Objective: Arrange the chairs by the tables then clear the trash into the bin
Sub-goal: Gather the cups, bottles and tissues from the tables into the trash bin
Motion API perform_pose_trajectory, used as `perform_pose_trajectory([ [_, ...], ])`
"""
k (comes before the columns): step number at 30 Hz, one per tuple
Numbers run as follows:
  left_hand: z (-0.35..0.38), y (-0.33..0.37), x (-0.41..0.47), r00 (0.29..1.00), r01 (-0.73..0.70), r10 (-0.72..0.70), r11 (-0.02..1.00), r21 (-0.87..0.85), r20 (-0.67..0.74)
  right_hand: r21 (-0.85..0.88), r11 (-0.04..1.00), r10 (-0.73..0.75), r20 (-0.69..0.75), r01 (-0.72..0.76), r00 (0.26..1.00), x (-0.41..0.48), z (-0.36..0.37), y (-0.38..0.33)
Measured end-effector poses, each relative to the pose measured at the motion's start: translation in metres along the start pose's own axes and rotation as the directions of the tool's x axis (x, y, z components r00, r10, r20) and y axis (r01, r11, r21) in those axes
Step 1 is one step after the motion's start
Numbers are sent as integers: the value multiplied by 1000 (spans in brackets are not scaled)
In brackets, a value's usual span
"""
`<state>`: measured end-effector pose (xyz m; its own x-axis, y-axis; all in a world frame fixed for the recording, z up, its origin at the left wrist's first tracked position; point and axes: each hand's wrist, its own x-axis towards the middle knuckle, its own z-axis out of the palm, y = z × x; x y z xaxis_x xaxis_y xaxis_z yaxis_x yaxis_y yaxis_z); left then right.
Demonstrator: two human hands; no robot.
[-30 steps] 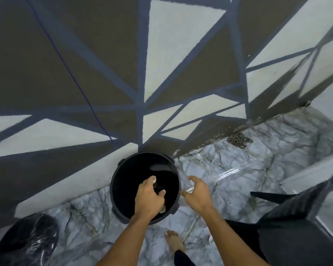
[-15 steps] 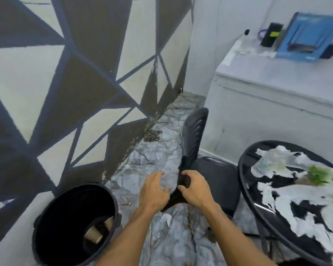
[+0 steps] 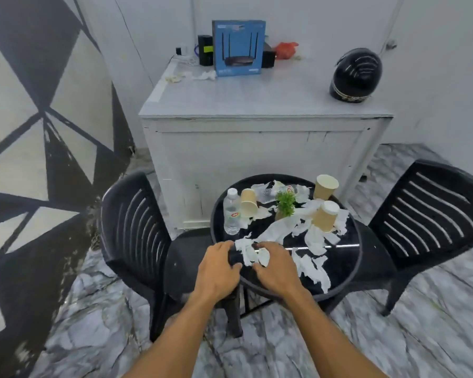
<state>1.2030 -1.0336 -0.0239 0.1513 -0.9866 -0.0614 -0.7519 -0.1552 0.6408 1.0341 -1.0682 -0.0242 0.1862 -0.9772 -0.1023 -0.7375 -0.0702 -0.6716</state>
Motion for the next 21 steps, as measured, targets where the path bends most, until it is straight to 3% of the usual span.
perform_pose_trajectory([
  [10, 82, 105, 66, 988, -102, 105, 994, -35, 114, 67, 989, 141, -124, -134, 982, 41, -92, 96],
  [21, 133, 151, 157, 939, -270, 275, 962, -49, 208, 77, 952, 306, -234, -296, 923, 93, -134, 145],
])
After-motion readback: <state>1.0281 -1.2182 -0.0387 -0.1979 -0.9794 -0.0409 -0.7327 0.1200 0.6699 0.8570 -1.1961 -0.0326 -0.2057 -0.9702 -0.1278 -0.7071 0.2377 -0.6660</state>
